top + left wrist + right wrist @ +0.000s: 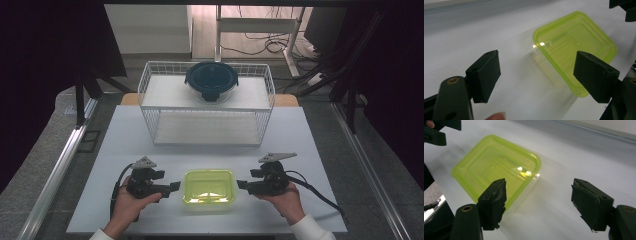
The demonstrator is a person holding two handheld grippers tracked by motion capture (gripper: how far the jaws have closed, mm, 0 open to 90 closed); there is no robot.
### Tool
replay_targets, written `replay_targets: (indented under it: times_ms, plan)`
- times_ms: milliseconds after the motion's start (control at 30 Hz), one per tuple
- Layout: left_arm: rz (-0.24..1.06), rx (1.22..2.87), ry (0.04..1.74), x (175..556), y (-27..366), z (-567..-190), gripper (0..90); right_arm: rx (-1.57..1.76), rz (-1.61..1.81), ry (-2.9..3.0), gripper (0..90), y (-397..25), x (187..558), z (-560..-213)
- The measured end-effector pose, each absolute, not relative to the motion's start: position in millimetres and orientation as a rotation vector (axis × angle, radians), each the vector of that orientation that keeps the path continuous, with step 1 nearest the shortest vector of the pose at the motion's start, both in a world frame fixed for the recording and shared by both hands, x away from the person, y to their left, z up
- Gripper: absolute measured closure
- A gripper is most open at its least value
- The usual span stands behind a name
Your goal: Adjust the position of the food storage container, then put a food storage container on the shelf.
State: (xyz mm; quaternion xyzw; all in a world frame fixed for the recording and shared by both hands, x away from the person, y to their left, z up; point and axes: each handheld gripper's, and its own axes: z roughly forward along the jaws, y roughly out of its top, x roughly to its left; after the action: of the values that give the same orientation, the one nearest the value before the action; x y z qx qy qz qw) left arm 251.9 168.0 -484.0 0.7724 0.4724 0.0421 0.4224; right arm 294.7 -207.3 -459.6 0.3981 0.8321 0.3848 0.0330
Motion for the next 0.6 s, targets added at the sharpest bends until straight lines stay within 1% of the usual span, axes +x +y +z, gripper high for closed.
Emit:
replay_targets:
  times_ms: [133, 367, 400, 433, 600]
  plan:
    - [0.096, 1.918, 1.184, 251, 166, -483, 20.7, 1.242, 1.204, 2.560, 27.3, -207, 294, -460]
    - [0.010, 1.885, 1.219, 256, 163, -488, 20.8, 1.278, 1.234, 2.589, 33.6, -201, 296, -466]
    - [0.010, 1.885, 1.219, 256, 163, -488, 20.9, 1.286, 1.232, 2.594, 34.1, -201, 297, -467]
    - [-0.019, 1.872, 1.232, 256, 163, -491, 21.1, 1.293, 1.232, 2.600, 34.6, -200, 298, -468]
    - [-0.044, 1.864, 1.240, 259, 161, -493, 21.8, 1.290, 1.210, 2.628, 35.3, -197, 300, -473]
